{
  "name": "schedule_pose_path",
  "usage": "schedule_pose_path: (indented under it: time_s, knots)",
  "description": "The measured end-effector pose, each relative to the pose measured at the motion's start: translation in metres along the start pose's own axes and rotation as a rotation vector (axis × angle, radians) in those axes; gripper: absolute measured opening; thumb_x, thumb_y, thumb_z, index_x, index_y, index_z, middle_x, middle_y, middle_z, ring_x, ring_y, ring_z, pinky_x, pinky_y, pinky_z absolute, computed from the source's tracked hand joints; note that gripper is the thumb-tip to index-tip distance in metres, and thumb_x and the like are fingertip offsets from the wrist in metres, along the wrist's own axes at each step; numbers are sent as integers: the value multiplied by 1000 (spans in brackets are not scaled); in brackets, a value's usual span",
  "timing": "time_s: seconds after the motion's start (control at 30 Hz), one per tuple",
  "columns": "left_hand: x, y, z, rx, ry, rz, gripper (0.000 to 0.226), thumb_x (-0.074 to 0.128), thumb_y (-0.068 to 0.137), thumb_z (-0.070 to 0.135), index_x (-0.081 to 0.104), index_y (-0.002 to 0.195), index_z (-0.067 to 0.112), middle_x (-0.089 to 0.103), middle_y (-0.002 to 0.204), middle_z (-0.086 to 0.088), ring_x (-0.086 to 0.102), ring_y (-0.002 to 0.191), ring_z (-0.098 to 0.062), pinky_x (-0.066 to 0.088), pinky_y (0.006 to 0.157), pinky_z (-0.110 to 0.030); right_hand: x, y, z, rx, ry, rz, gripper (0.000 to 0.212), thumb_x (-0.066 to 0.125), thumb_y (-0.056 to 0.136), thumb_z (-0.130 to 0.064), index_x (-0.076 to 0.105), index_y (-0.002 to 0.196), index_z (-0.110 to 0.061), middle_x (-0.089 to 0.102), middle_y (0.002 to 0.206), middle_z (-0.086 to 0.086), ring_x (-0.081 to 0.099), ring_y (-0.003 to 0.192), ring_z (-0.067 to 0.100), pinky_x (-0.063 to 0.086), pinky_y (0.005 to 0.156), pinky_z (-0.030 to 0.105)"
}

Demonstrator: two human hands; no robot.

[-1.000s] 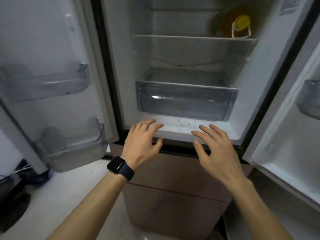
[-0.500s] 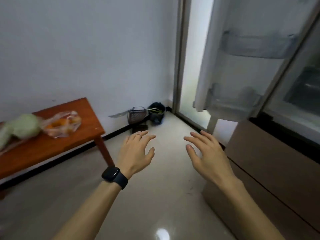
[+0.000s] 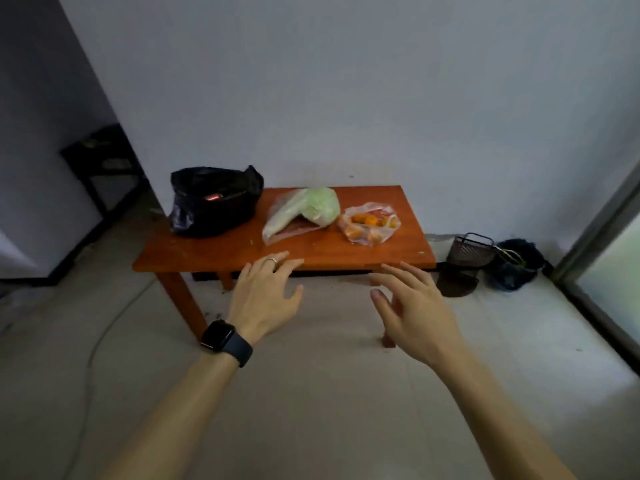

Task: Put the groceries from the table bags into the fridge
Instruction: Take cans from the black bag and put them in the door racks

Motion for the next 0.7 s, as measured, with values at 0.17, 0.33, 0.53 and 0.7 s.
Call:
schedule_pose_path:
  time_s: [0.17,0.33,0.53,0.7]
  knots:
    - [-22,-1,-110,-130,16,8,51,54,95,45,43,144,36,38,153,4,33,141,-17,28,117,-40,63,53,-80,-81,20,-109,39,47,100,-49,56,137,-39,49,148,-13,27,146,15,26,117,36]
    - [-29,14,-198,-220,0,24,50,55,94,43,46,143,36,40,152,5,35,139,-17,33,114,-40,113,108,-130,-133,69,-166,41,47,100,-49,54,139,-38,47,149,-13,25,146,12,29,117,37]
    - [-23,69,-285,-277,9,22,50,55,95,43,45,143,36,39,153,5,35,140,-18,35,113,-43,187,185,-162,-190,96,-198,39,47,100,-47,57,136,-36,52,146,-11,31,144,14,32,115,36]
    - [-14,136,-352,-315,4,9,50,54,95,43,45,143,37,39,153,5,33,141,-19,32,115,-46,251,272,-180,-204,79,-206,40,46,101,-44,55,139,-34,50,148,-9,33,143,16,25,113,28]
Point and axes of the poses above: each hand's wrist, its own y-axis towards the middle knuckle, its own x-axis out of the palm, z = x × y, the point moved 7 cm from there along y, towards the middle knuckle
